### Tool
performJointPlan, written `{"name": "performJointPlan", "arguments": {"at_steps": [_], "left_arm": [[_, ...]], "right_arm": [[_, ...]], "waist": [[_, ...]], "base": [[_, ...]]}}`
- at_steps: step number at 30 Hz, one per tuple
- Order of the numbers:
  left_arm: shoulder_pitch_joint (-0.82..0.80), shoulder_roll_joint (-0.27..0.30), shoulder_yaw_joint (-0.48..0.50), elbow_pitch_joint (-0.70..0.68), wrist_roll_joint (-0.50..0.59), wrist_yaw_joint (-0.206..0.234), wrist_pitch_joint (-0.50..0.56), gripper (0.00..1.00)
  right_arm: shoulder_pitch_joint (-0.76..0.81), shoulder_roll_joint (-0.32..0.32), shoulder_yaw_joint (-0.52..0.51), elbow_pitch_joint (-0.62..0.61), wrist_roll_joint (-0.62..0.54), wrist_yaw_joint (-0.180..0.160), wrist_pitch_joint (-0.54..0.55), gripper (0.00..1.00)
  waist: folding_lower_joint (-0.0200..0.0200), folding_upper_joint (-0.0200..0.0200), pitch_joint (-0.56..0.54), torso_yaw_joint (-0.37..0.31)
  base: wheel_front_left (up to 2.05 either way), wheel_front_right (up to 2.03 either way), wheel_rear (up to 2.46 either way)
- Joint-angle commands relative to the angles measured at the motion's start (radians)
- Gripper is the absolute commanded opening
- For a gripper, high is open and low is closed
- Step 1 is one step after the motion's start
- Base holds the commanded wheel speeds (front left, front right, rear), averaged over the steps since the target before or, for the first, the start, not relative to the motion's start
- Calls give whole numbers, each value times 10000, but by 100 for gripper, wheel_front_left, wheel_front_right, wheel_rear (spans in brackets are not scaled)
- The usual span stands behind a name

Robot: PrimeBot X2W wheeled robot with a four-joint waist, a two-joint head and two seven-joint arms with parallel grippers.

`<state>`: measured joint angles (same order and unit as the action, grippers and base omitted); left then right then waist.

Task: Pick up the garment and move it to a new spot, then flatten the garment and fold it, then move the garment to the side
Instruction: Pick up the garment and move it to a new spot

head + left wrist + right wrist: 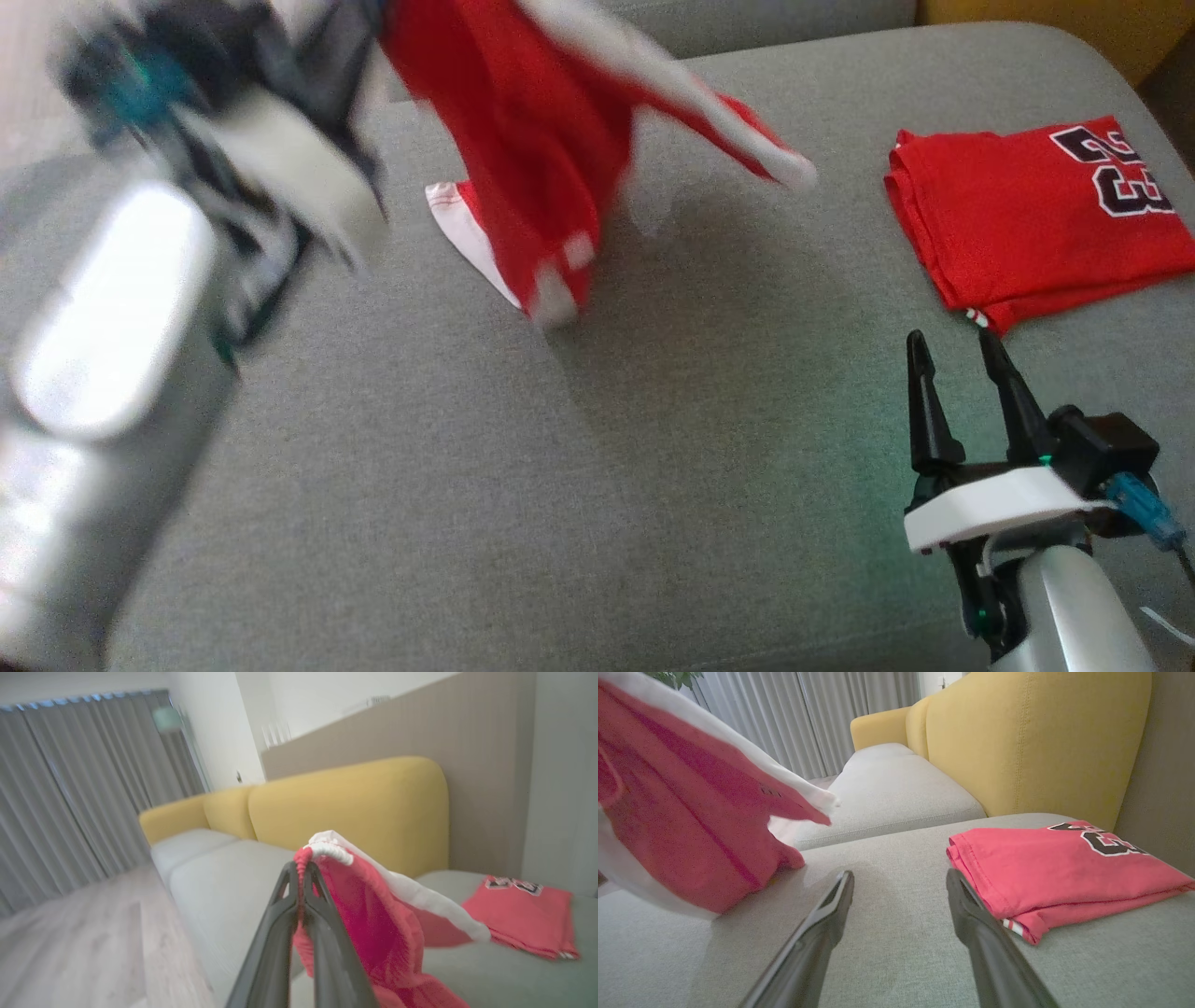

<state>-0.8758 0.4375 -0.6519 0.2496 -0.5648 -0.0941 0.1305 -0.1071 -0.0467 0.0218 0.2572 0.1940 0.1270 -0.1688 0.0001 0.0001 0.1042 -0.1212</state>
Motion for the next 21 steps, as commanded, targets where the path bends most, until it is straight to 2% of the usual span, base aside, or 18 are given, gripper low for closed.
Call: {"name": "performJointPlan", "arguments": {"at_steps": [1, 9, 16, 17, 18, 19, 20, 21], "left_arm": [[-93, 324, 352, -296, -56, 85, -10, 0], [2804, 118, -298, 593, -423, 363, -810, 0], [3840, 31, -352, 1640, -463, 650, -1681, 0], [3933, -16, -327, 1734, -494, 701, -1805, 15], [4012, -58, -304, 1813, -512, 752, -1932, 44], [4076, -95, -286, 1880, -511, 808, -2063, 90], [4134, -136, -280, 1945, -514, 851, -2165, 100], [4187, -178, -267, 1997, -537, 878, -2255, 100]], "right_arm": [[-118, -35, 244, -295, 76, 37, -165, 100], [-261, -35, 272, -92, 188, 37, -343, 100], [-326, -35, 274, 152, 157, 37, -461, 100], [-321, -35, 264, 198, 152, 37, -475, 100], [-312, -35, 264, 243, 143, 37, -485, 100], [-302, -35, 264, 286, 135, 37, -494, 100], [-290, -35, 266, 323, 129, 37, -500, 100], [-282, -35, 267, 360, 121, 37, -505, 100]], "waist": [[-1, -1, 92, -38], [-1, -1, 512, -164], [-1, -1, 655, -135], [-1, -1, 639, -104], [-1, -1, 614, -69], [-1, -1, 579, -31], [-1, -1, 532, 16], [-1, -1, 481, 68]], "base": [[0, 0, 0], [0, 0, 0], [0, 0, 0], [0, 0, 0], [0, 0, 0], [0, 0, 0], [0, 0, 0], [0, 0, 0]]}}
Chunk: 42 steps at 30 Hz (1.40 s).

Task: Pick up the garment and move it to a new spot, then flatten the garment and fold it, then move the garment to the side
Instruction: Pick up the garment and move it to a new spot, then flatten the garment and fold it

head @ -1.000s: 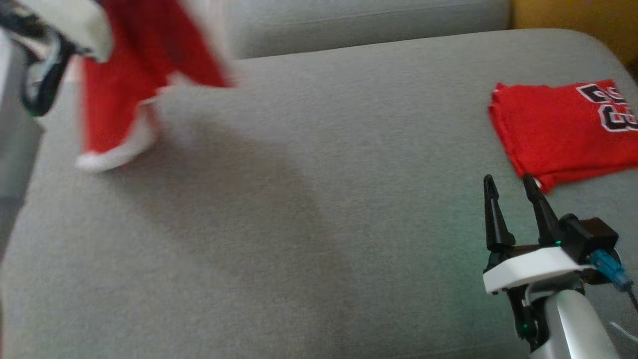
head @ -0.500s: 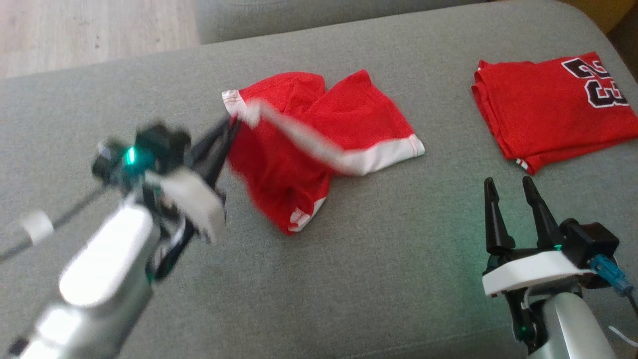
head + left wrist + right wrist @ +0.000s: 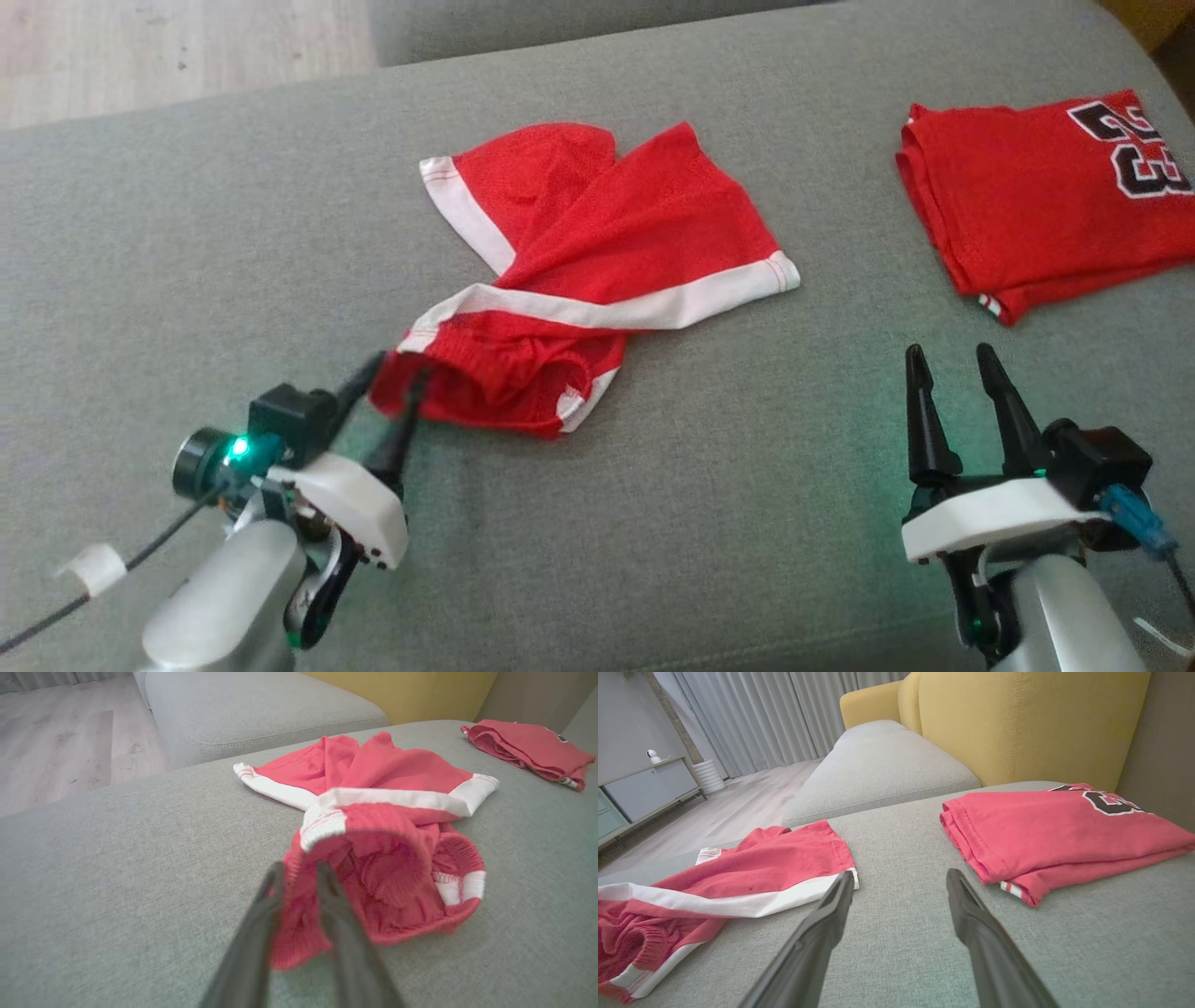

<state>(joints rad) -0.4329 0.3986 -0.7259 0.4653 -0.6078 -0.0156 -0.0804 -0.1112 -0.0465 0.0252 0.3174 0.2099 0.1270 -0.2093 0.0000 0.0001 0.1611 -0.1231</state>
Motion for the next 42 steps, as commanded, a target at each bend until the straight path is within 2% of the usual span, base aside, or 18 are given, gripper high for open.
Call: {"name": "performJointPlan", "arguments": {"at_steps": [1, 5, 10, 15, 25, 31, 34, 42], "left_arm": [[-195, 167, 509, -131, -151, 123, -244, 100], [-29, 109, 621, -196, -197, 285, -634, 100], [325, 151, 781, -697, -33, 711, -1271, 100], [828, 174, 940, -1191, -88, 1075, -1457, 100], [2756, -140, 1813, -2499, -672, 2257, -1745, 100], [3860, -369, 2345, -3242, -579, 2802, -1803, 100], [4219, -507, 2438, -3473, -431, 2880, -1808, 100], [4390, -739, 2526, -3556, -168, 2744, -1811, 100]], "right_arm": [[-235, -37, 241, -205, -49, 37, -102, 100], [-174, -37, 281, -116, -77, 37, -88, 100], [-57, -37, 260, -84, -155, 37, -40, 100], [70, -37, 252, -131, -272, 37, 50, 100], [602, -37, 344, -527, -501, 37, 366, 100], [921, -37, 593, -848, -351, 37, 473, 100], [1049, -37, 680, -940, -237, 37, 489, 100], [1178, -37, 881, -907, -106, 37, 495, 100]], "waist": [[0, -1, -149, 136], [0, -1, -461, 323], [0, -1, -908, 547], [0, -1, -1298, 727], [0, -1, -1866, 1179], [0, -1, -1987, 1348], [0, -1, -2046, 1425], [0, -1, -2112, 1479]], "base": [[0, 0, 0], [0, 0, 0], [0, 0, 0], [0, 0, 0], [0, 0, 0], [0, 0, 0], [0, 0, 0], [0, 0, 0]]}}
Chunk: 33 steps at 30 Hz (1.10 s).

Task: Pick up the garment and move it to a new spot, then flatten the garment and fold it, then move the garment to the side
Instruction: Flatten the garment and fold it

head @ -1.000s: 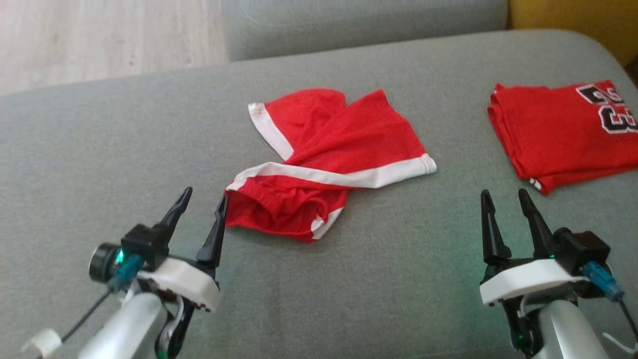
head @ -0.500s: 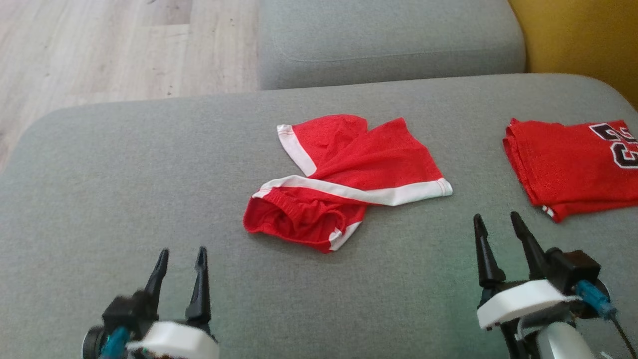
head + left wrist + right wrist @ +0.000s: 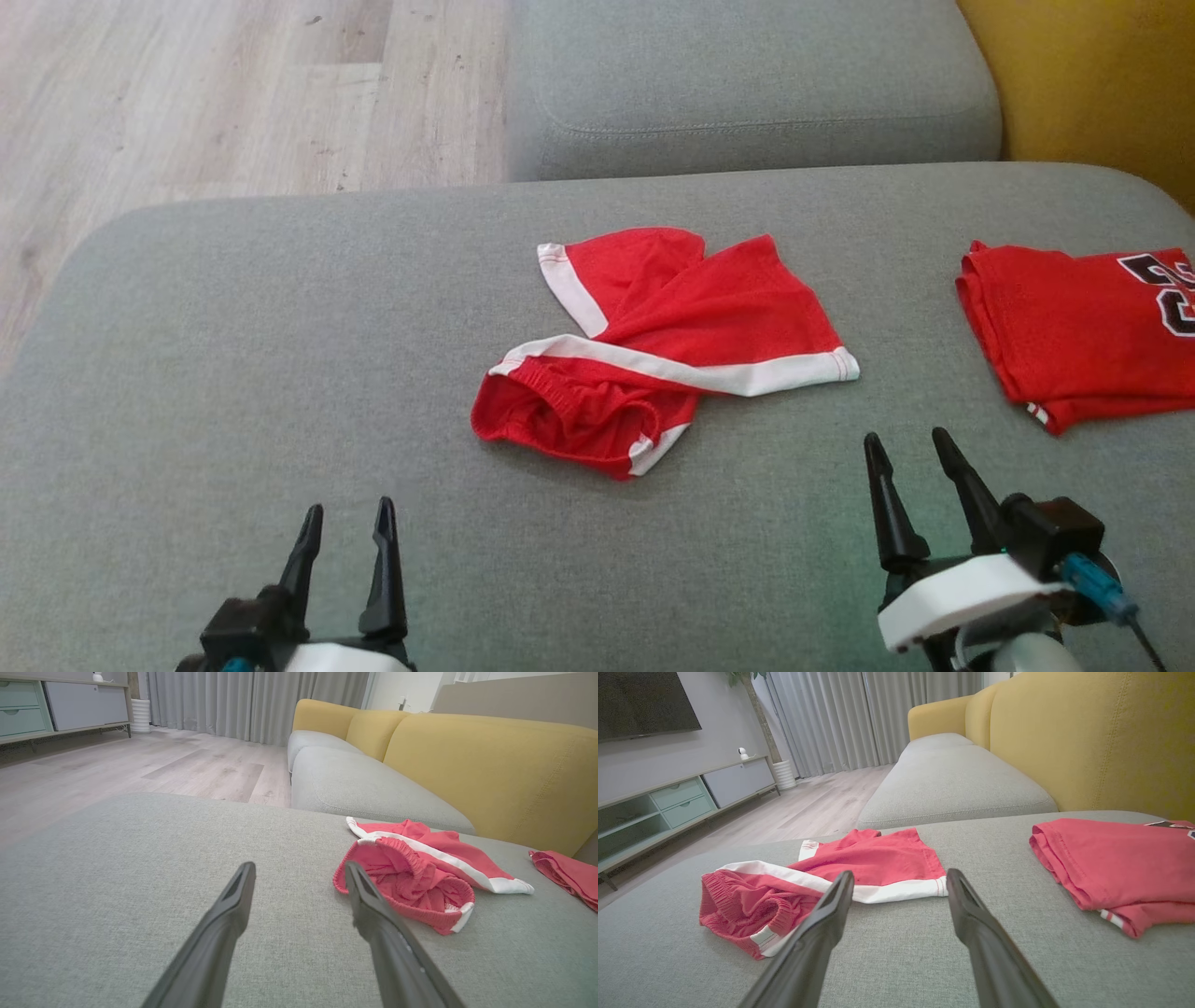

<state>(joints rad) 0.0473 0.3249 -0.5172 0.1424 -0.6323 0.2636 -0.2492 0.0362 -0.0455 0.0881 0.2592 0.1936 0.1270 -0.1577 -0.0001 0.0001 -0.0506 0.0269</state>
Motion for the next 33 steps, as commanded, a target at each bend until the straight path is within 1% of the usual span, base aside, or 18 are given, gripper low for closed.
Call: {"name": "performJointPlan", "arguments": {"at_steps": [1, 17, 25, 33], "left_arm": [[-412, -29, 459, -309, 102, -66, -124, 100], [-413, -273, 700, -86, 301, -337, -125, 100], [-460, -314, 758, -95, 359, -362, -125, 100], [-841, -381, 537, -67, 494, -434, 19, 100]], "right_arm": [[-308, -47, 276, -313, 65, 37, -25, 100], [-397, -47, 344, -74, 55, 37, -98, 100], [-419, -47, 314, -62, 30, 37, -100, 100], [-504, -47, 245, -107, -49, 37, -72, 100]], "waist": [[1, -1, 8, -36], [1, -1, 84, -68], [1, -1, 179, -93], [1, -1, 392, -198]], "base": [[0, 0, 0], [0, 0, 0], [0, 0, 0], [0, 0, 0]]}}
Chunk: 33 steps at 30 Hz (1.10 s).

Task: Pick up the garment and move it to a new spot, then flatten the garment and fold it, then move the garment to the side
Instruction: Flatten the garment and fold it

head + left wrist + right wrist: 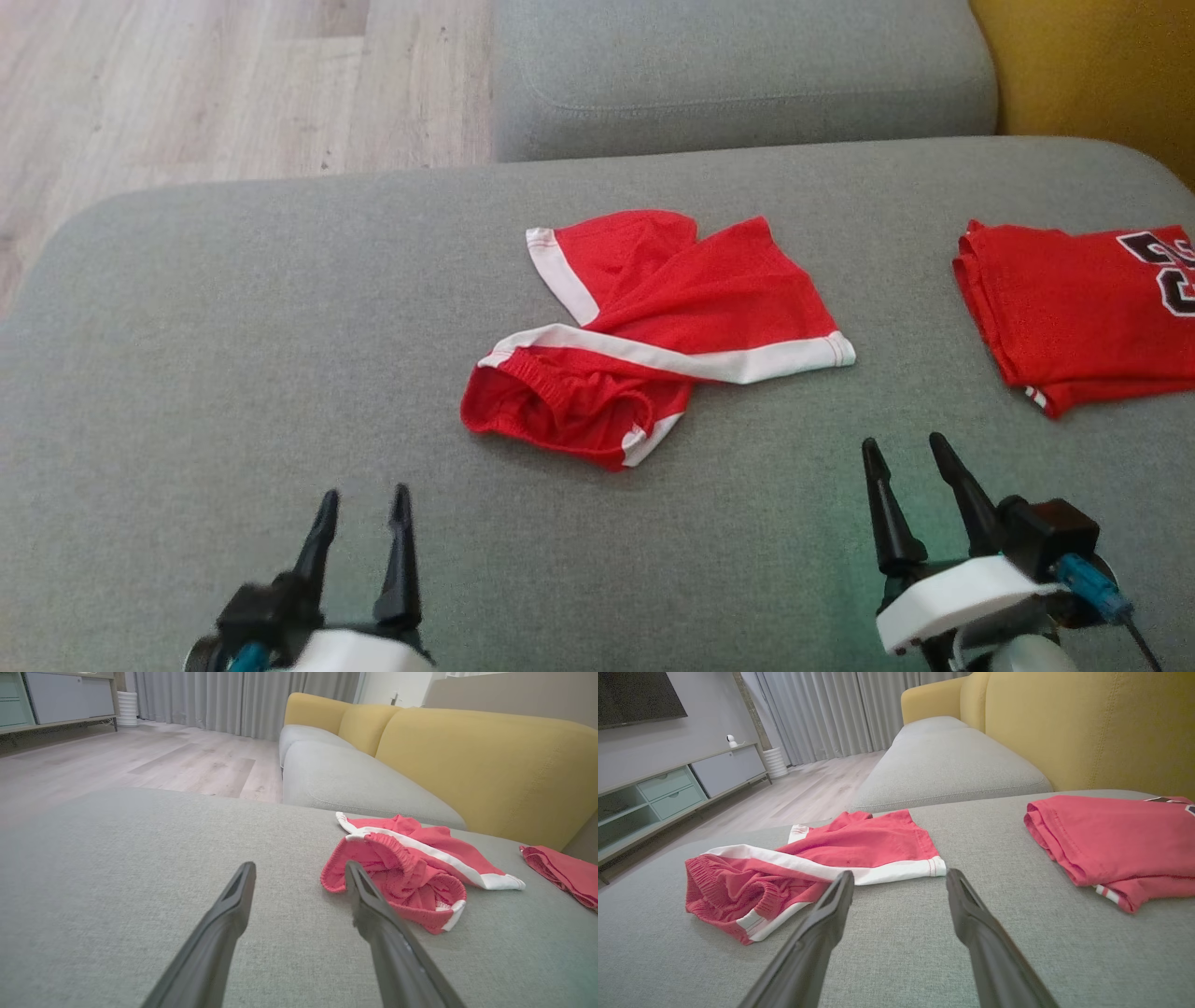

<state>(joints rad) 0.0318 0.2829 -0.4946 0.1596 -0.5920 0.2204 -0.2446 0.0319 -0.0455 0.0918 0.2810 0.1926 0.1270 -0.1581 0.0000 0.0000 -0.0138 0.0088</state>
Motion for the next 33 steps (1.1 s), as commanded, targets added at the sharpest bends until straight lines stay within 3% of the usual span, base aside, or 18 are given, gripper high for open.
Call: {"name": "performJointPlan", "arguments": {"at_steps": [1, 5, 10, 17, 22, 25, 33], "left_arm": [[-801, 36, 236, -233, 144, -28, 41, 100], [-1376, -248, -15, -168, -66, -244, 640, 100], [-2563, -642, -464, 475, -376, -890, 1584, 100], [-3588, -1013, -536, 1554, -820, -1502, 2029, 100], [-4131, -1174, -330, 2184, -1129, -1715, 2048, 100], [-4439, -1156, -107, 2593, -1165, -1562, 1945, 100], [-5080, -1179, 263, 2725, -1268, -1683, 1368, 100]], "right_arm": [[-481, -47, 200, -344, -57, 37, -59, 100], [-635, -47, 199, -452, -126, 37, -21, 100], [-972, -47, 316, -549, -135, 37, -18, 100], [-1292, -47, 327, -466, -79, 37, -169, 100], [-1469, -47, 259, -313, -46, 37, -324, 100], [-1569, -47, 292, -212, 0, 37, -403, 100], [-1697, -47, 301, 9, 73, 37, -543, 100]], "waist": [[0, 0, 70, -41], [0, 0, 416, -188], [0, 0, 1075, -706], [0, 0, 1712, -1381], [0, 0, 2007, -1657], [0, 0, 2093, -1761], [0, 0, 2091, -1783]], "base": [[0, 0, 0], [0, 0, 0], [0, 0, 0], [0, 0, 0], [0, 0, 0], [0, 0, 0], [0, 0, 0]]}}
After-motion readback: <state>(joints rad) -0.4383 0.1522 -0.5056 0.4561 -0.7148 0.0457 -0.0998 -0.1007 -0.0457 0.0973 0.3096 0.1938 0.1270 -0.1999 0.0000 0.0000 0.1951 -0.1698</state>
